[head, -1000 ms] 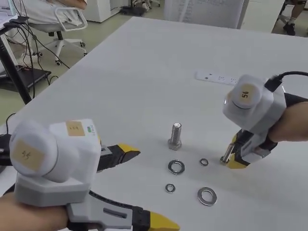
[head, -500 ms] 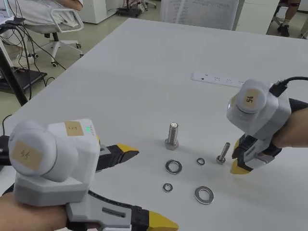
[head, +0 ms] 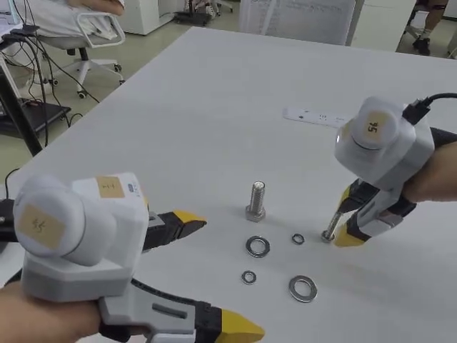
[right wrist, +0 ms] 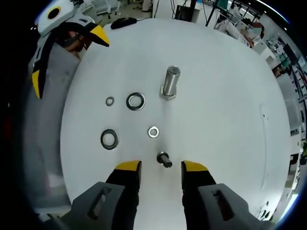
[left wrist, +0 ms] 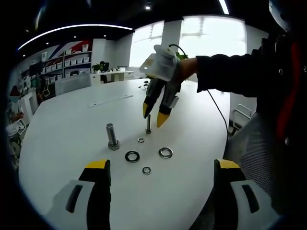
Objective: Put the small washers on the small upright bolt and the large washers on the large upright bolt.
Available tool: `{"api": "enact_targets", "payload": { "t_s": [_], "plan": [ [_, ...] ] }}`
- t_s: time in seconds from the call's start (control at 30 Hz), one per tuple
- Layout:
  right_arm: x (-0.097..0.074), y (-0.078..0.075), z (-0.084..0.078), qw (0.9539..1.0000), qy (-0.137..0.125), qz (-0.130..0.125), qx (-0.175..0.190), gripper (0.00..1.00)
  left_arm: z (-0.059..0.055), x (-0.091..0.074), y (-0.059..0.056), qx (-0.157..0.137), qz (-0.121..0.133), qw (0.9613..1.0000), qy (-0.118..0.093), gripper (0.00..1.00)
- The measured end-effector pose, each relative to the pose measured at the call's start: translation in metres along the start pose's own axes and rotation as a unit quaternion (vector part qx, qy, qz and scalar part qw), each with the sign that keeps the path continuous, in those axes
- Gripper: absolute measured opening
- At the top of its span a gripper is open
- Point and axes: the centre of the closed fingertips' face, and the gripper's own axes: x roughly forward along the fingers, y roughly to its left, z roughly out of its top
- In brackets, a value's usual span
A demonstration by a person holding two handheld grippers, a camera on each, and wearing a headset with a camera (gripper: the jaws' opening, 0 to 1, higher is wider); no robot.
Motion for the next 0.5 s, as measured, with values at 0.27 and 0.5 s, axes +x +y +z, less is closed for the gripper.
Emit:
{"api": "enact_targets", "payload": {
  "t_s": [0.27,0.5],
  "plan": [
    [0.003,0.003,0.018,0.9996,-0.005,0.005,-0.028,0.36,0.000,0.000,0.001,0.000,0.003,1.0000,-0.003,0.89],
    [0.012,0.005,0.028,0.9986,0.002,0.017,-0.050,0.35,0.000,-0.001,0.001,-0.002,0.004,1.0000,-0.005,0.89]
  ]
}}
